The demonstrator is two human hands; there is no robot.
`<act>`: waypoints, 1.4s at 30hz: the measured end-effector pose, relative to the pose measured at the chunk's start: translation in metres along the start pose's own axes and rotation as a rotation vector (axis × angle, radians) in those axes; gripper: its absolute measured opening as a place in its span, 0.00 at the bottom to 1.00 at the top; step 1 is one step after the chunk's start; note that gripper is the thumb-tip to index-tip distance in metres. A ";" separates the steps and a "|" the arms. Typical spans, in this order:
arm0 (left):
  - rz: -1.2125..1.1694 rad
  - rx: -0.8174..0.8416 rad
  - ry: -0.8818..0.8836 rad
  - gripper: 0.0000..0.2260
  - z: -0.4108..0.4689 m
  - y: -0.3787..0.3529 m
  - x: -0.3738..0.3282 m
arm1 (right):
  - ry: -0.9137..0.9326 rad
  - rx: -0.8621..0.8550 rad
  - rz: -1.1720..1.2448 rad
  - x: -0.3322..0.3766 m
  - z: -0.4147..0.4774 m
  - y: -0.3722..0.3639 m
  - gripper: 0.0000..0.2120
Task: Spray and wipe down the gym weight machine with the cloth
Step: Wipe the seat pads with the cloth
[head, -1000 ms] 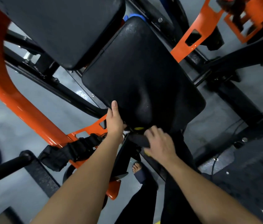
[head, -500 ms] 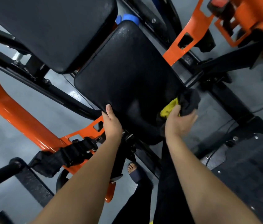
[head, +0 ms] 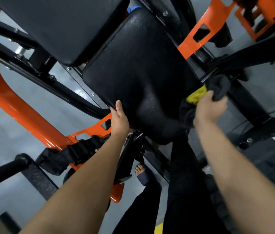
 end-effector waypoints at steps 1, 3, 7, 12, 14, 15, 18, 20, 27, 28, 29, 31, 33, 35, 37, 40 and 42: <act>0.016 0.004 -0.002 0.50 0.001 0.000 0.002 | -0.058 0.007 0.067 0.007 0.012 -0.004 0.17; 0.038 0.002 -0.023 0.46 -0.001 0.000 -0.001 | -0.113 -0.007 0.100 0.011 0.016 -0.004 0.18; 0.076 0.012 -0.005 0.40 -0.005 -0.001 -0.005 | 0.001 -0.045 0.020 -0.018 -0.025 0.007 0.25; 0.098 0.059 0.067 0.35 -0.012 0.000 -0.011 | -0.344 0.002 0.093 -0.087 -0.094 0.012 0.31; 0.097 0.068 0.058 0.35 -0.011 0.000 -0.011 | -0.441 0.066 0.123 -0.118 -0.129 0.016 0.33; 0.108 0.067 0.057 0.35 -0.010 0.001 -0.009 | -0.500 0.097 0.142 -0.129 -0.145 0.017 0.30; 0.150 0.070 0.065 0.37 -0.008 0.001 -0.006 | -0.622 0.099 0.168 -0.144 -0.156 0.012 0.25; 0.192 0.066 0.039 0.36 -0.008 0.004 -0.007 | -0.641 0.034 0.167 -0.133 -0.149 0.012 0.26; 0.187 0.132 0.017 0.42 -0.005 0.009 -0.007 | 0.284 0.158 -0.129 0.038 -0.065 -0.024 0.28; 0.167 0.144 0.035 0.44 -0.003 0.009 -0.006 | 0.324 0.189 -0.210 0.066 -0.051 -0.038 0.26; 0.154 0.137 0.046 0.45 0.000 0.010 -0.003 | 0.337 0.211 -0.288 0.086 -0.042 -0.049 0.24; 0.157 0.128 0.059 0.45 0.001 0.010 -0.001 | 0.374 0.203 -0.366 0.098 -0.040 -0.055 0.24; 0.183 0.139 0.054 0.47 -0.002 0.010 -0.005 | 0.409 0.163 -0.353 0.078 -0.052 -0.044 0.28; 0.222 0.091 -0.009 0.46 -0.006 0.012 -0.005 | 0.302 0.144 -0.341 0.038 -0.067 -0.028 0.29; 0.173 -0.031 -0.149 0.39 -0.009 0.021 -0.013 | 0.182 0.158 -0.377 0.002 -0.080 -0.015 0.29; -0.187 -0.249 -0.208 0.19 -0.002 0.041 -0.035 | 0.188 0.280 -0.505 -0.032 -0.093 0.001 0.32; -0.559 -0.308 -0.074 0.13 0.018 0.059 -0.056 | 0.354 0.340 -0.566 -0.030 -0.104 0.007 0.33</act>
Point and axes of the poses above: each hand's wrist, its own z-axis towards the middle knuckle, its own y-axis out of the back of the hand, x = y × z, the point moved 3 cm from there along z, towards the middle knuckle, and after that the axes turned 4 degrees about z, right-handed, at the moved point
